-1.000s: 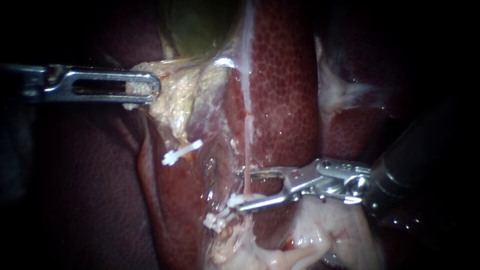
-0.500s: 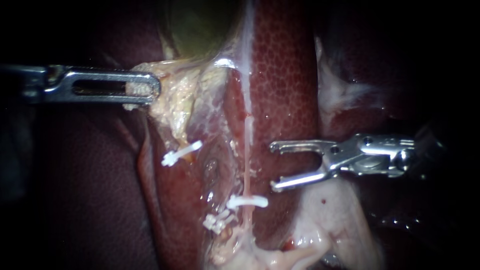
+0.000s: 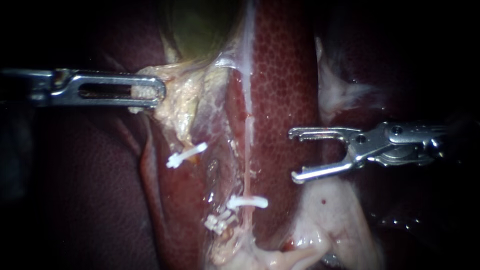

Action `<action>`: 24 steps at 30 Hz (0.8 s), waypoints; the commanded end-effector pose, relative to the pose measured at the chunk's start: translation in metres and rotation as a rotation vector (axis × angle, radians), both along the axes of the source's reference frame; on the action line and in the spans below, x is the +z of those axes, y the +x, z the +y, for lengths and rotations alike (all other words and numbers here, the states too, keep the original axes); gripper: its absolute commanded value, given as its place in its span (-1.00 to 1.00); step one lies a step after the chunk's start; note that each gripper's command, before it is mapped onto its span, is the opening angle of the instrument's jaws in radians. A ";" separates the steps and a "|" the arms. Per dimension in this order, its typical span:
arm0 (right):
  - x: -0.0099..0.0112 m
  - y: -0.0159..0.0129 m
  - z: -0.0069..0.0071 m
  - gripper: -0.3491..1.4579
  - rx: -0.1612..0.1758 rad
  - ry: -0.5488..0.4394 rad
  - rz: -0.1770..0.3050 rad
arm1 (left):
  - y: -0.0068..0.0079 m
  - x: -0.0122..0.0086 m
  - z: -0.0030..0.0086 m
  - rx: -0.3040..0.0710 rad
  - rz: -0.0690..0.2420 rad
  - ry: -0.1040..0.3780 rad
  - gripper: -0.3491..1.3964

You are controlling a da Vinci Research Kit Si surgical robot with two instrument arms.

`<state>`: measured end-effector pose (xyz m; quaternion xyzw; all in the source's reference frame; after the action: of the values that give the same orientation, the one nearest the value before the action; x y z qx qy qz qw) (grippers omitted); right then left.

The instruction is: Going back first clip right tube

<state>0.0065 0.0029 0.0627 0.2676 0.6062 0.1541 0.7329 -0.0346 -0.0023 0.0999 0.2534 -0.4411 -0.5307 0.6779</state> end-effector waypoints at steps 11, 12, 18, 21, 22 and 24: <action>-0.0002 -0.0001 -0.0002 0.05 -0.002 0.000 0.000 | -0.0026 0.0040 -0.0006 0.031 0.013 0.002 -1.00; -0.0002 -0.0001 -0.0002 0.05 -0.002 0.000 0.000 | -0.0029 0.0043 -0.0007 0.031 0.013 0.001 -1.00; -0.0003 0.0000 -0.0003 0.05 -0.002 0.000 0.000 | -0.0049 0.0053 -0.0013 0.048 0.012 0.006 -1.00; -0.0004 0.0000 -0.0004 0.05 -0.002 0.000 0.000 | -0.0053 0.0054 -0.0014 0.051 0.014 0.006 -1.00; -0.0004 0.0000 -0.0004 0.05 -0.002 0.000 0.000 | -0.0054 0.0053 -0.0015 0.053 0.012 0.007 -1.00; -0.0005 0.0000 -0.0004 0.05 -0.001 0.001 0.000 | -0.0055 0.0052 -0.0016 0.053 0.012 0.007 -1.00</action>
<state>0.0065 0.0025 0.0622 0.2683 0.6062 0.1537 0.7327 -0.0401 -0.0039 0.1051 0.2645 -0.4283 -0.5155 0.6935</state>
